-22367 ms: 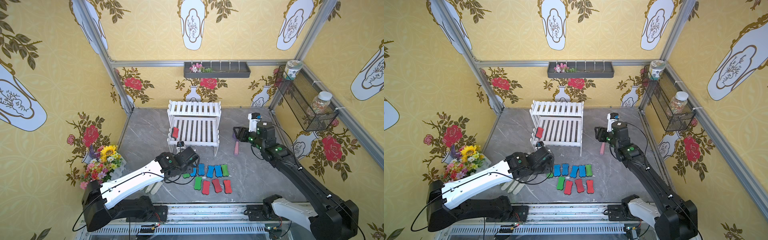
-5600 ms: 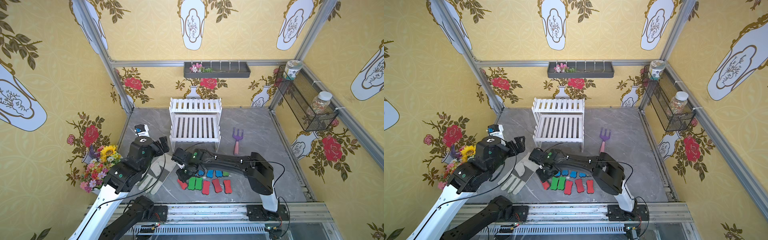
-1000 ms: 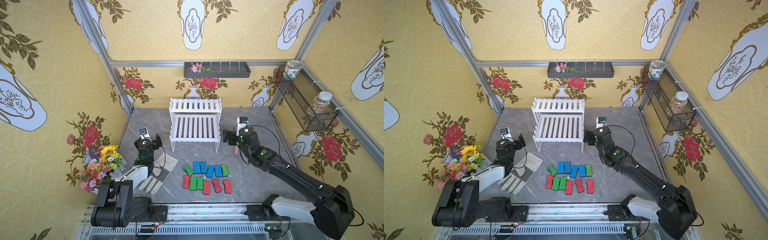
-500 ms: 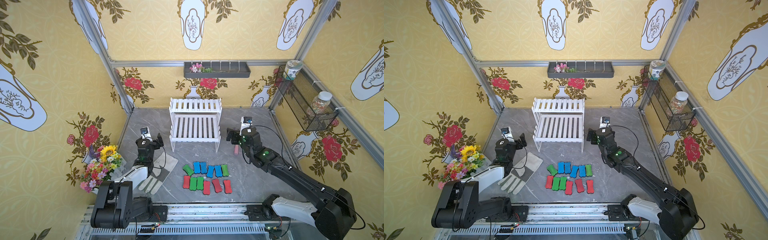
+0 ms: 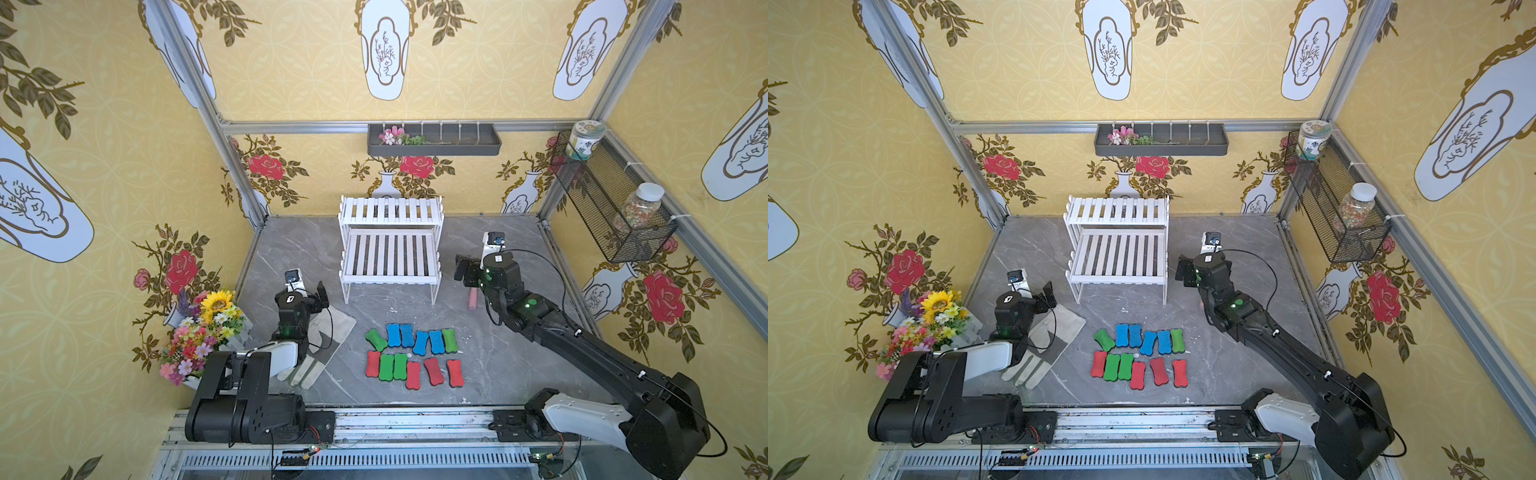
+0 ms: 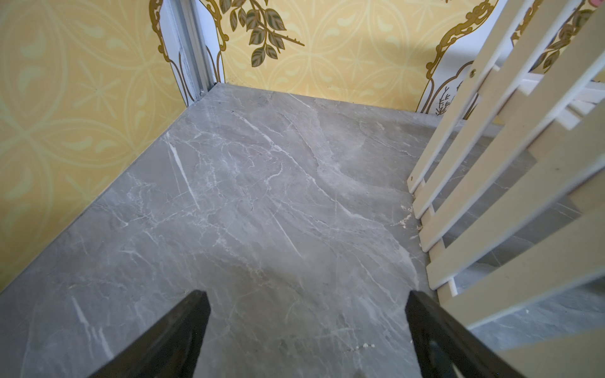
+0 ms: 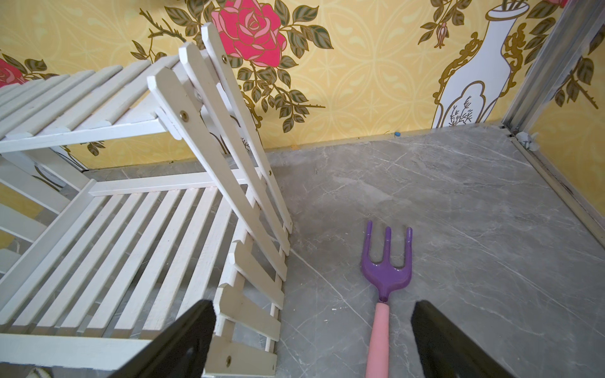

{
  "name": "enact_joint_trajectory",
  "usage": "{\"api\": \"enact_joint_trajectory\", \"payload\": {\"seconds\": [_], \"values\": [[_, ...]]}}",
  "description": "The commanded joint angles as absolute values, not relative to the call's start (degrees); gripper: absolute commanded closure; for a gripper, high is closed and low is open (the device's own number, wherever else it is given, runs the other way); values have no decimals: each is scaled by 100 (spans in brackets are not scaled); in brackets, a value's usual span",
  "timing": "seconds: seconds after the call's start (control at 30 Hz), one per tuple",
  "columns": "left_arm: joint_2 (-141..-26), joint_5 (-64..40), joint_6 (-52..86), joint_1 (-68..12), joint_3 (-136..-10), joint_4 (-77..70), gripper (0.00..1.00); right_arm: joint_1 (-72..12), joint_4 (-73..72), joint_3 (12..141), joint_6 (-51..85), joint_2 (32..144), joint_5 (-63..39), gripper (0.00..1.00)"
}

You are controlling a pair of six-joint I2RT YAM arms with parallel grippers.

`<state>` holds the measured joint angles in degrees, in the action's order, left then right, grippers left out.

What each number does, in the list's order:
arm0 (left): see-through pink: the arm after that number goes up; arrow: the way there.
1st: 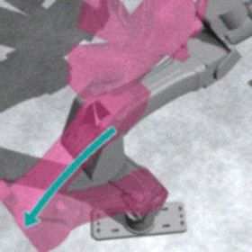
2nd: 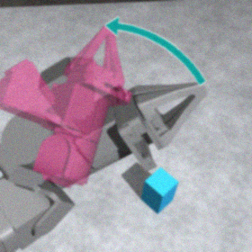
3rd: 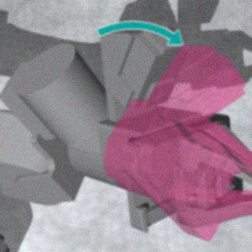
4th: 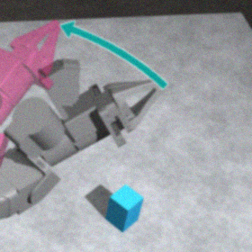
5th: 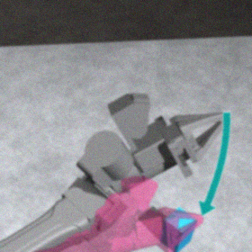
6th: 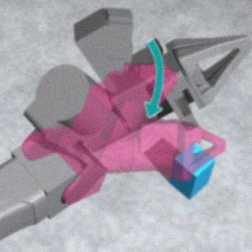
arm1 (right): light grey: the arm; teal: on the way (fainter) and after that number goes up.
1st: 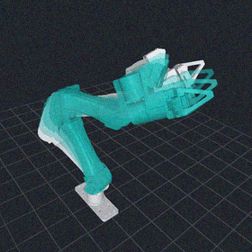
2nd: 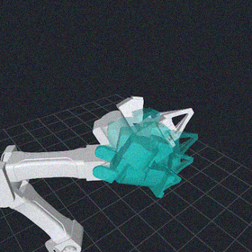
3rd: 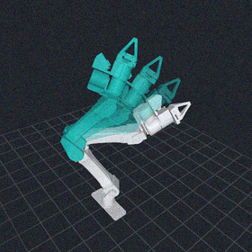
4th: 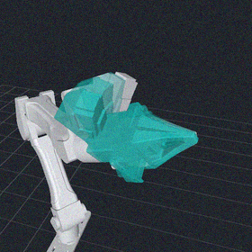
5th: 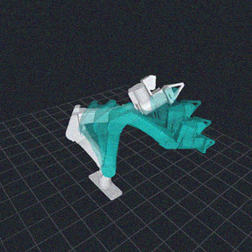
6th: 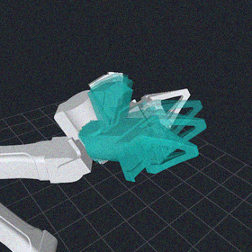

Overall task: Remove the whiteboard erasers from the shelf
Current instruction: Reset both arms

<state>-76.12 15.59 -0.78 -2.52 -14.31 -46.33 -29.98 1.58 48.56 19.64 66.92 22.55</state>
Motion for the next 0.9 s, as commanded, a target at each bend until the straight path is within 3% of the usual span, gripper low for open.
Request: {"api": "enact_joint_trajectory", "payload": {"seconds": [0.0,0.23,0.43,0.7,0.87], "values": [[-7540,1650,25,-234,-1300,-5183,1,-2997,-58,4849,1982,6712,2260,3],[-7765,1922,301,-23,-387,-7116,0,-2981,-213,4734,1911,6562,2429,3],[-7583,1971,378,-20,-403,-6828,1,-2849,-514,4576,1326,6399,2768,3],[-7594,1970,374,-18,-402,-6825,0,-1555,-1973,3439,318,6557,2955,3],[-7593,1969,369,-19,-399,-6828,0,-996,-1925,2996,427,6882,2769,3]]}}
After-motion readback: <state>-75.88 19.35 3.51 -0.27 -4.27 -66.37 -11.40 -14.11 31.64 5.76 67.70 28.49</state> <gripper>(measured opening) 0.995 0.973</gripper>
